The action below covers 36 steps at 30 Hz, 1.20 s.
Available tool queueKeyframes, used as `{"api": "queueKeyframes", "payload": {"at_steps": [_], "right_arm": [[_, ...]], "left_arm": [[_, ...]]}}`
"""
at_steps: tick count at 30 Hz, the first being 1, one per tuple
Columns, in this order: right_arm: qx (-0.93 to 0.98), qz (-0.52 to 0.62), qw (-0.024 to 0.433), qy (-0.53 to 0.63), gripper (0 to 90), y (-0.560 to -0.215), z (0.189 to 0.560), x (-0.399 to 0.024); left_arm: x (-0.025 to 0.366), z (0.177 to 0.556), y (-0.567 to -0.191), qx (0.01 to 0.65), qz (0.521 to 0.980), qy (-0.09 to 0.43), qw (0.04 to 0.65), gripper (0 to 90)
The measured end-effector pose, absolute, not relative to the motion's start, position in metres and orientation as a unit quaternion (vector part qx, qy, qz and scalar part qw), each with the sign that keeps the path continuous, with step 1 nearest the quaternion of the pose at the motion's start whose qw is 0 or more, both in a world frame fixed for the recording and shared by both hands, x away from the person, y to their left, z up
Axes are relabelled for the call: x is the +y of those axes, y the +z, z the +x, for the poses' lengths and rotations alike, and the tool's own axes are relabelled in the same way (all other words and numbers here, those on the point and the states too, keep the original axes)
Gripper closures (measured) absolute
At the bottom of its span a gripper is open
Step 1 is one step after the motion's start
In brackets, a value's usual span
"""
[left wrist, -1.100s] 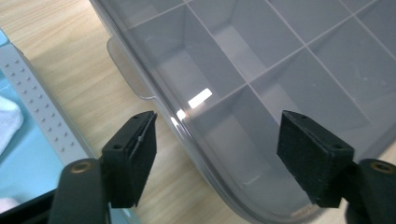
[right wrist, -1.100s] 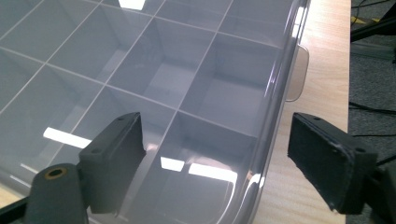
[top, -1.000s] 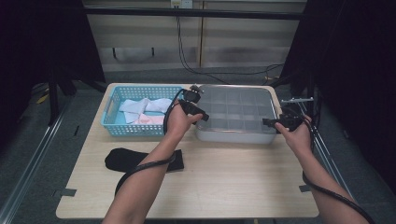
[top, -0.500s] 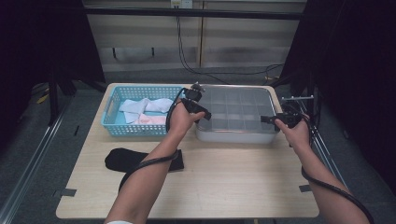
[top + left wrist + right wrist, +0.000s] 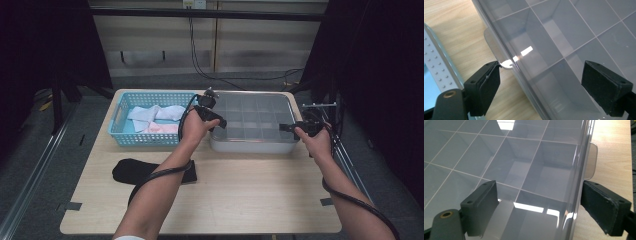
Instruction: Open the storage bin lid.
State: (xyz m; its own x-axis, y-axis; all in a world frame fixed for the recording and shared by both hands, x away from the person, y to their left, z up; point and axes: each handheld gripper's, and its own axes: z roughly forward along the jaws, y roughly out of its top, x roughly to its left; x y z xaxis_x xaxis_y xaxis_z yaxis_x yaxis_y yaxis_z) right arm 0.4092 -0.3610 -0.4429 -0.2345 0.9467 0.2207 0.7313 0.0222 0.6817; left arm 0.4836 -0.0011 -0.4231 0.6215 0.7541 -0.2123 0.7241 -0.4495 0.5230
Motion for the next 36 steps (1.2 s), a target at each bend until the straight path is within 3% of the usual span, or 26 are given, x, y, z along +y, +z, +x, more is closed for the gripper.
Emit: {"api": "queueKeyframes", "payload": {"at_steps": [11, 18, 36], "right_arm": [[0.696, 0.602, 0.140, 0.364, 12.9, -0.444, 0.412, -0.362], [0.699, 0.599, 0.140, 0.364, 12.8, -0.445, 0.414, -0.363], [0.699, 0.604, 0.125, 0.363, 14.6, -0.442, 0.415, -0.364]], "left_arm": [[0.003, 0.492, -0.425, 0.452, 0.843, 0.023, 0.292, 12.4], [0.001, 0.500, -0.434, 0.469, 0.827, -0.008, 0.311, 7.4], [-0.007, 0.499, -0.429, 0.458, 0.834, -0.013, 0.308, 10.6]]}}
